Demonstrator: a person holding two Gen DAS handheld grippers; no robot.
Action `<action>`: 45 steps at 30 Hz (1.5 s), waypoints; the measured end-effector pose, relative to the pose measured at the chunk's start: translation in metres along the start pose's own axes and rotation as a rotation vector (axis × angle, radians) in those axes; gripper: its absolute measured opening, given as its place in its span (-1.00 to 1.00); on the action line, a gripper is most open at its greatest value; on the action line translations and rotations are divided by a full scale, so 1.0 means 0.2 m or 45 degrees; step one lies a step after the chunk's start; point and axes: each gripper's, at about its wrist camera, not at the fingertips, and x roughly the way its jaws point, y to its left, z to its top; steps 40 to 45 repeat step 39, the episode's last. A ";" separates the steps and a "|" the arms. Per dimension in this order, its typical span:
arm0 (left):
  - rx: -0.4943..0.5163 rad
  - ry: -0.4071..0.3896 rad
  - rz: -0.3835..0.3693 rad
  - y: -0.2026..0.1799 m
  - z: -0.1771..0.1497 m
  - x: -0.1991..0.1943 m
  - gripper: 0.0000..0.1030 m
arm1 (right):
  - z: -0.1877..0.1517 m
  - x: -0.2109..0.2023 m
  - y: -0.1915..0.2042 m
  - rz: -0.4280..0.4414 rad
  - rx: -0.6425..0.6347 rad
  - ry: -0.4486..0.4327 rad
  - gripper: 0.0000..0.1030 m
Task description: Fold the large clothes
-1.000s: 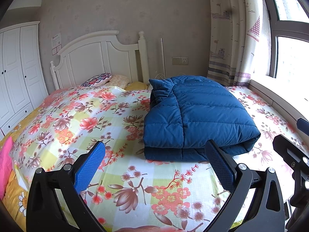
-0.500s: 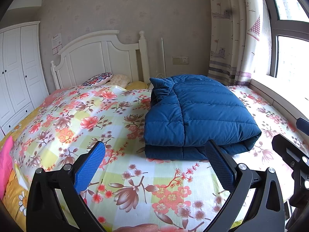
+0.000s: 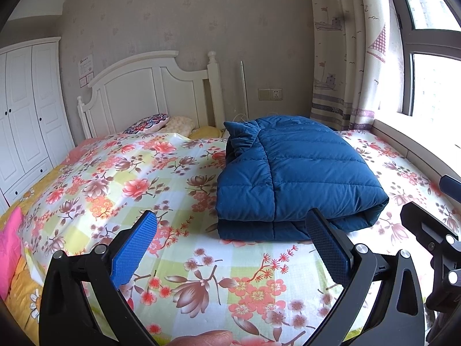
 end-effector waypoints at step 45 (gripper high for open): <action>-0.229 0.204 0.181 0.54 -0.03 0.35 0.91 | -0.10 0.20 -0.25 -0.115 0.128 0.142 0.96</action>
